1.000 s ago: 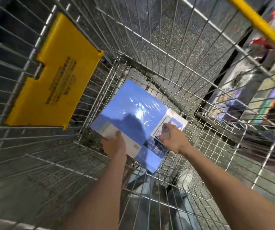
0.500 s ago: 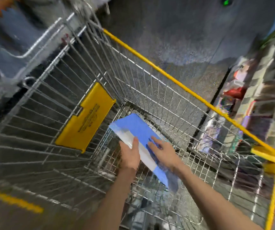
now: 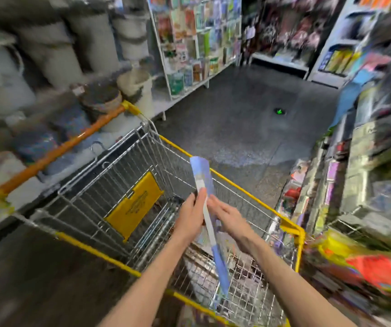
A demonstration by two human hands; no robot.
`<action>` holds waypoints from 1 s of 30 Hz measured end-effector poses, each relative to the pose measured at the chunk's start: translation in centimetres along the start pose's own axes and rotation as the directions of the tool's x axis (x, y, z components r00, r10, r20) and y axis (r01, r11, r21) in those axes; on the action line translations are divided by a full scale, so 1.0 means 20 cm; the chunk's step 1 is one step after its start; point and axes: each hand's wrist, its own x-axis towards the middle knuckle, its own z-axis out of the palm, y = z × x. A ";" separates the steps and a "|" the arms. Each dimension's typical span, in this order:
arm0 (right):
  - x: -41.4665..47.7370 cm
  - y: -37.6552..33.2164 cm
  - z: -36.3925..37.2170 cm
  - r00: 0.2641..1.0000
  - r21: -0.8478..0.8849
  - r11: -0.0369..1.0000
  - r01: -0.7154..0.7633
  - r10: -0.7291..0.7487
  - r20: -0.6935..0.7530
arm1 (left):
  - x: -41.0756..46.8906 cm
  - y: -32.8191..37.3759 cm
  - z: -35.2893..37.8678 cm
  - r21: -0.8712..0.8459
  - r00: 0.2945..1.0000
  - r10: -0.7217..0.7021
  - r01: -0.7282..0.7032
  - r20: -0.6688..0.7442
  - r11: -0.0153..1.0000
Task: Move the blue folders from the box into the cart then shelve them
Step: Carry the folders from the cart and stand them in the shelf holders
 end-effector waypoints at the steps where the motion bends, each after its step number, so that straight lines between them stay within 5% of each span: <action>1: -0.06 -0.05 -0.02 1.000 -0.001 1.000 0.028 -0.028 -0.008 | -0.05 0.06 0.01 -0.025 1.000 0.021 -0.021 -0.005 0.999; 17: -0.69 -0.81 -0.36 0.839 0.022 0.857 0.514 -0.498 -0.218 | -0.65 1.02 0.10 -0.133 0.890 0.434 -0.417 0.140 0.899; 30: -1.14 -1.39 -0.66 0.562 -0.054 0.601 0.798 -0.773 -0.293 | -0.94 1.67 0.29 -0.290 0.647 0.714 -0.652 0.269 0.700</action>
